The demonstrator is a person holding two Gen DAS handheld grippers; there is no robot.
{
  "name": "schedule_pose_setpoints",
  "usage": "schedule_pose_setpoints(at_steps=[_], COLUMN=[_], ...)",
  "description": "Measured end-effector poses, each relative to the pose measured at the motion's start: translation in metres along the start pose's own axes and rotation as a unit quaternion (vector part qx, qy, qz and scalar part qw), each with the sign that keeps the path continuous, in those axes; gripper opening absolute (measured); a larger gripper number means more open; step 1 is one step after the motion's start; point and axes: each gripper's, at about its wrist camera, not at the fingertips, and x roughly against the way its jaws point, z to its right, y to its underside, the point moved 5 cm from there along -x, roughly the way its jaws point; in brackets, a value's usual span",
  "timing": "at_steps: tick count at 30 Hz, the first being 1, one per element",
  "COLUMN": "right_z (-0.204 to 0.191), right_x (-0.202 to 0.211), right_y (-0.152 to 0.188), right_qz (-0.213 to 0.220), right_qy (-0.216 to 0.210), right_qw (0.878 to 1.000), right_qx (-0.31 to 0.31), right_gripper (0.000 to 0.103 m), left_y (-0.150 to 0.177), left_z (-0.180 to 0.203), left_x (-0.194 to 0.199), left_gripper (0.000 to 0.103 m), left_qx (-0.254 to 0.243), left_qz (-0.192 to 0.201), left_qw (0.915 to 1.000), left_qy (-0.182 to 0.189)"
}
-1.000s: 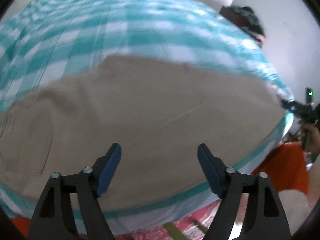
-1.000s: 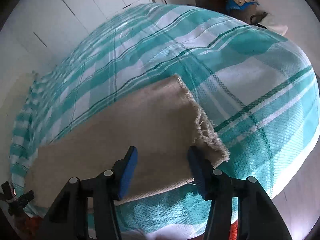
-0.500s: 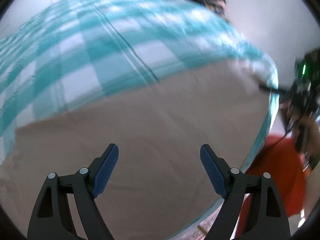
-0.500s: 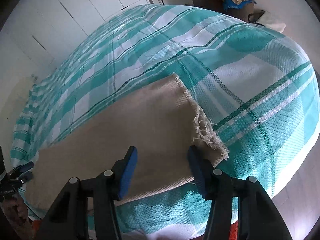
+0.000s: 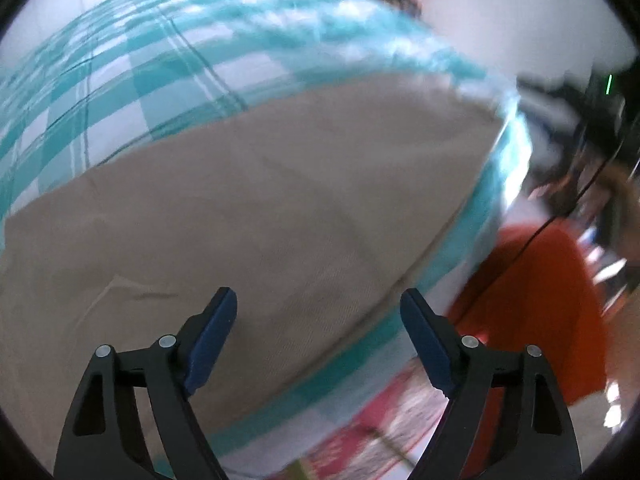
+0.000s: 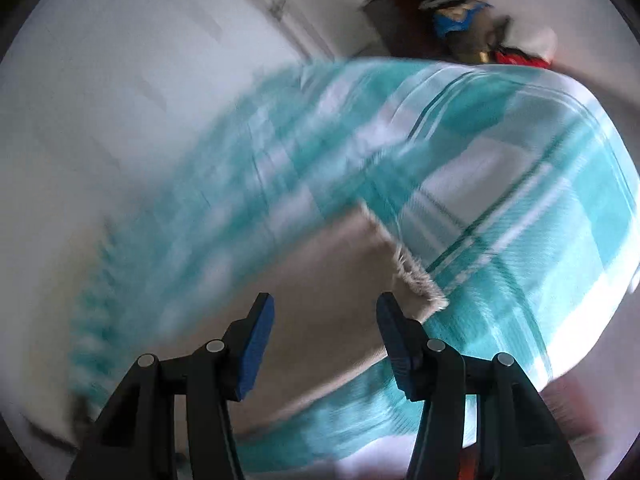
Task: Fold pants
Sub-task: 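Open both grippers and release the trousers onto the bed, then grasp the hem with the right gripper and fold the legs over toward the waistband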
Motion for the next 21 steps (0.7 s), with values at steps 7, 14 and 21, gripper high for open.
schedule_pose_setpoints(at_steps=[7, 14, 21], right_z=[0.023, 0.017, 0.032], right_x=[0.014, -0.016, -0.024], right_y=[0.003, 0.022, 0.024], right_qz=[-0.031, -0.088, -0.086], right_qy=[-0.055, -0.036, -0.039], right_qw=[0.994, 0.992, 0.988], right_qx=[-0.091, -0.089, -0.126], right_gripper=[0.058, 0.058, 0.058], left_y=[0.004, 0.006, 0.007], left_z=[-0.031, -0.018, -0.015], left_x=[-0.024, -0.033, -0.043], left_gripper=[0.081, 0.082, 0.087], left_qx=[0.061, 0.022, 0.013], left_qz=[-0.028, -0.024, -0.026], left_qw=[0.9975, 0.9988, 0.9986], left_qy=[-0.022, -0.037, -0.045])
